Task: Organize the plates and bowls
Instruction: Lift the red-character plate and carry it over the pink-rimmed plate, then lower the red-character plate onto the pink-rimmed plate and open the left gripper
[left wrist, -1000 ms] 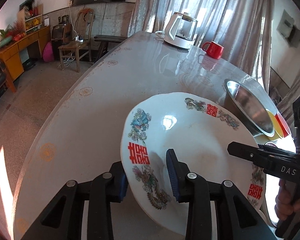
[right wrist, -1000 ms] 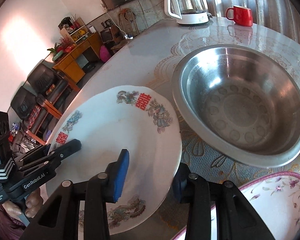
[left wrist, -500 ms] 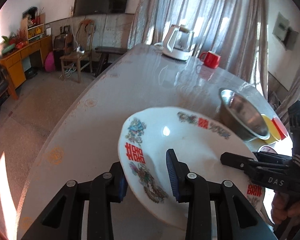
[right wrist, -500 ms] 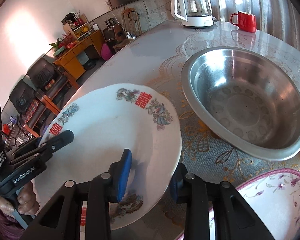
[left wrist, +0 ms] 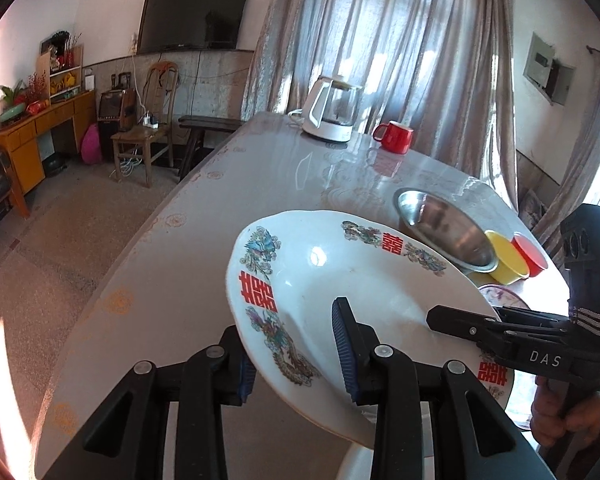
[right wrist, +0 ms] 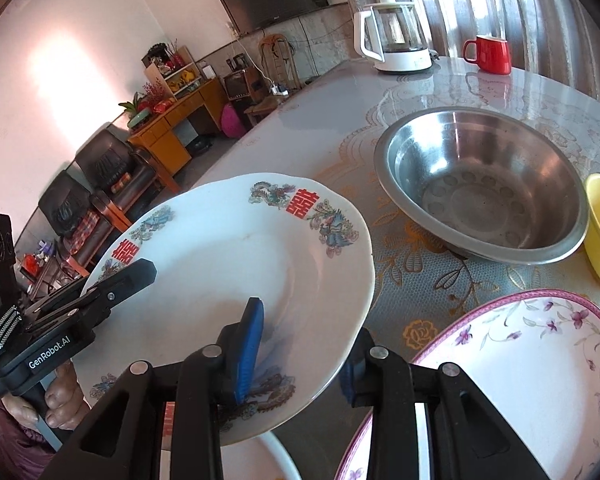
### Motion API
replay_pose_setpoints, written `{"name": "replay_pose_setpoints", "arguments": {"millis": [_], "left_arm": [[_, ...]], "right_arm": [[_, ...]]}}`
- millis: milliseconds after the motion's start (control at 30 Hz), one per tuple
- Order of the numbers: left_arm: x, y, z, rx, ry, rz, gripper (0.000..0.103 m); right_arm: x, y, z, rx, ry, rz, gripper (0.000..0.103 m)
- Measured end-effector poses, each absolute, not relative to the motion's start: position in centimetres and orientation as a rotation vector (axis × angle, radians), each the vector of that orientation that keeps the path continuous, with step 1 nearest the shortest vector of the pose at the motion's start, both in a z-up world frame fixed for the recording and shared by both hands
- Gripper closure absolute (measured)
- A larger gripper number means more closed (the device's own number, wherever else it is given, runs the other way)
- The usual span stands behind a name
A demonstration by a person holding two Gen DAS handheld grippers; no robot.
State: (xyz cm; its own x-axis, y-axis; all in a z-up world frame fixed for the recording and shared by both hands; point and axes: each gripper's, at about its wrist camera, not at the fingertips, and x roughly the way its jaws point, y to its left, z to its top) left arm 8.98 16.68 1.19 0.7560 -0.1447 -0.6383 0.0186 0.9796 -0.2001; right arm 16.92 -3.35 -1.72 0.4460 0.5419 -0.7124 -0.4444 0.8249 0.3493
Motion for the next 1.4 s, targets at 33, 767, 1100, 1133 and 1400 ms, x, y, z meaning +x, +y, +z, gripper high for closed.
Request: {"name": "replay_pose_setpoints", "arguments": {"millis": [33, 767, 1100, 1133, 1400], "left_arm": [[8.6, 16.5, 1.5, -0.184, 0.701, -0.094, 0.069], [3.7, 3.0, 2.6, -0.141, 0.728, -0.350, 0.067], [5.4, -0.6, -0.1, -0.125, 0.852, -0.387, 0.067], [5.7, -0.9, -0.3, -0.122, 0.867, -0.391, 0.067], [5.9, -1.7, -1.0, -0.088, 0.898, -0.382, 0.064]], "right_arm": [[16.5, -3.7, -1.5, 0.123, 0.917, 0.615, 0.070], [7.9, -16.9, 0.3, 0.256, 0.853, 0.444, 0.070], [8.1, -20.5, -2.3, 0.292, 0.913, 0.322, 0.070], [8.2, -20.7, -2.5, 0.293, 0.915, 0.315, 0.070], [8.6, -22.0, -2.7, 0.294, 0.914, 0.270, 0.070]]}}
